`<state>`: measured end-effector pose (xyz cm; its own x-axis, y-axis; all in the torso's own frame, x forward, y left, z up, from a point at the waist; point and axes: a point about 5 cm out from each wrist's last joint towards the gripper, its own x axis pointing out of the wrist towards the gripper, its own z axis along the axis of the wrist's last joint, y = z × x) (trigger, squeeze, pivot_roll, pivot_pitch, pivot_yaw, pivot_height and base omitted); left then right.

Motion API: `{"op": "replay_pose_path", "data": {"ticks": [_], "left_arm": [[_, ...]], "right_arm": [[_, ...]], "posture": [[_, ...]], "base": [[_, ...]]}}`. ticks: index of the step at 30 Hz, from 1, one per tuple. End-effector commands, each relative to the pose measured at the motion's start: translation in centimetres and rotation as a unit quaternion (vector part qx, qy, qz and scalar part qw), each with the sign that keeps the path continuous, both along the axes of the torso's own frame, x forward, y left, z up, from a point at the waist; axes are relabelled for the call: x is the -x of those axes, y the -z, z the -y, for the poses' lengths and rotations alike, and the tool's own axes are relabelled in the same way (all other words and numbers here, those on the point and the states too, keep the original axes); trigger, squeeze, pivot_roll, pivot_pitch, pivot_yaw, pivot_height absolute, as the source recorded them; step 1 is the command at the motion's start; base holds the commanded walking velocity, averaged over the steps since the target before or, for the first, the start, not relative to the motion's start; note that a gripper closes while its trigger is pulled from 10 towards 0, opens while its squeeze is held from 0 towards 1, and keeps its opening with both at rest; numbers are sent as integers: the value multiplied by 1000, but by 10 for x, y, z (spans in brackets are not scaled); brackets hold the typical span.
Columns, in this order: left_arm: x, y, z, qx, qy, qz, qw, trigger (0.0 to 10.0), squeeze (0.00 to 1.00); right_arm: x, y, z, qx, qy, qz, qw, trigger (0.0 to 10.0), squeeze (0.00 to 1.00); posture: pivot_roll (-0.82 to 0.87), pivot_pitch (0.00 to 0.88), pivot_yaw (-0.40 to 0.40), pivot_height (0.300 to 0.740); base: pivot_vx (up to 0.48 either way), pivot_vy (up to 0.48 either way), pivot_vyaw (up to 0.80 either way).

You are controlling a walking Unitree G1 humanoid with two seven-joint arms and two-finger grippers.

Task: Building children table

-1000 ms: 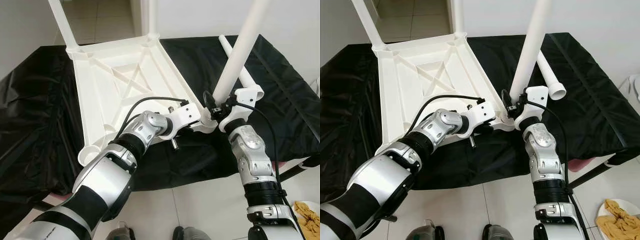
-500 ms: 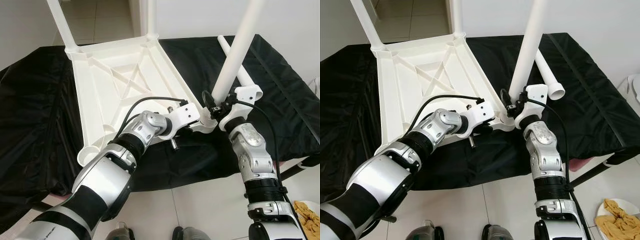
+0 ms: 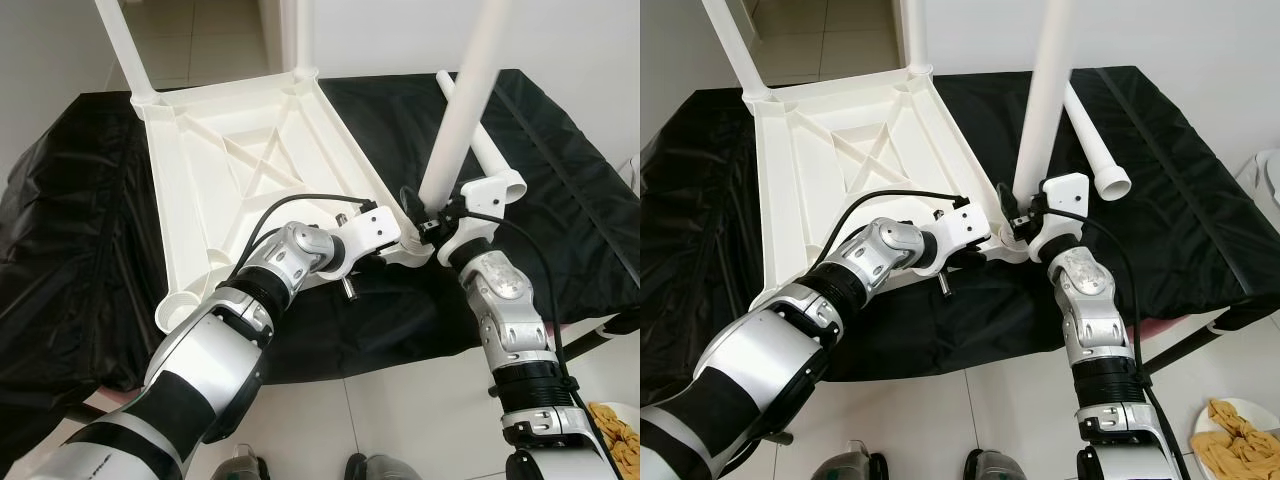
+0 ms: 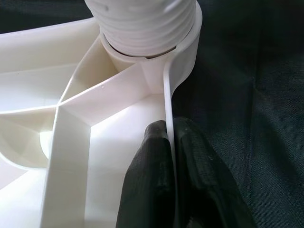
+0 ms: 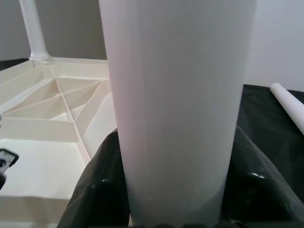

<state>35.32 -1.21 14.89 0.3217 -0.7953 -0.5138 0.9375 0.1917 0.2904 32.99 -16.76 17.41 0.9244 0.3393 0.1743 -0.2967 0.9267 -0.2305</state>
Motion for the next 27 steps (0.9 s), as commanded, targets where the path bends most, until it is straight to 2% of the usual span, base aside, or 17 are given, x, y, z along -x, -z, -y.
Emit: {"op": "replay_pose_path", "data": {"ticks": [1,10,11,15,17,19,22,27], "left_arm": [[2,5,-2,-22,10,-6,1000,10000,0],[1,5,-3,-22,8,-5,1000,10000,0],[1,5,-3,-23,8,-4,1000,10000,0],[1,5,-3,-23,8,-4,1000,10000,0],[1,5,-4,-24,9,-4,1000,10000,0],[1,4,-3,-24,9,-3,1000,10000,0],[1,4,-3,-24,10,-3,1000,10000,0],[1,4,-3,-25,10,-3,1000,10000,0]], "right_arm": [[7,46,4,26,6,-101,994,10000,0],[9,45,-2,11,-15,-93,995,10000,0],[8,48,0,-4,-8,-107,994,10000,0],[7,50,1,-11,-2,-114,993,10000,0],[7,50,2,-43,-1,-125,991,10000,0],[6,50,3,-56,0,-129,990,10000,0],[4,50,6,-110,4,-149,983,10000,0],[3,56,11,-136,11,-175,975,10000,0]], "posture": [[13,80,36,740],[18,81,35,740],[18,80,37,740],[18,80,37,740],[17,80,39,740],[17,80,39,740],[17,80,39,740],[20,80,39,740]], "base": [[0,0,0],[0,0,0],[0,0,0],[0,0,0],[0,0,0],[0,0,0],[0,0,0],[0,0,0]]}}
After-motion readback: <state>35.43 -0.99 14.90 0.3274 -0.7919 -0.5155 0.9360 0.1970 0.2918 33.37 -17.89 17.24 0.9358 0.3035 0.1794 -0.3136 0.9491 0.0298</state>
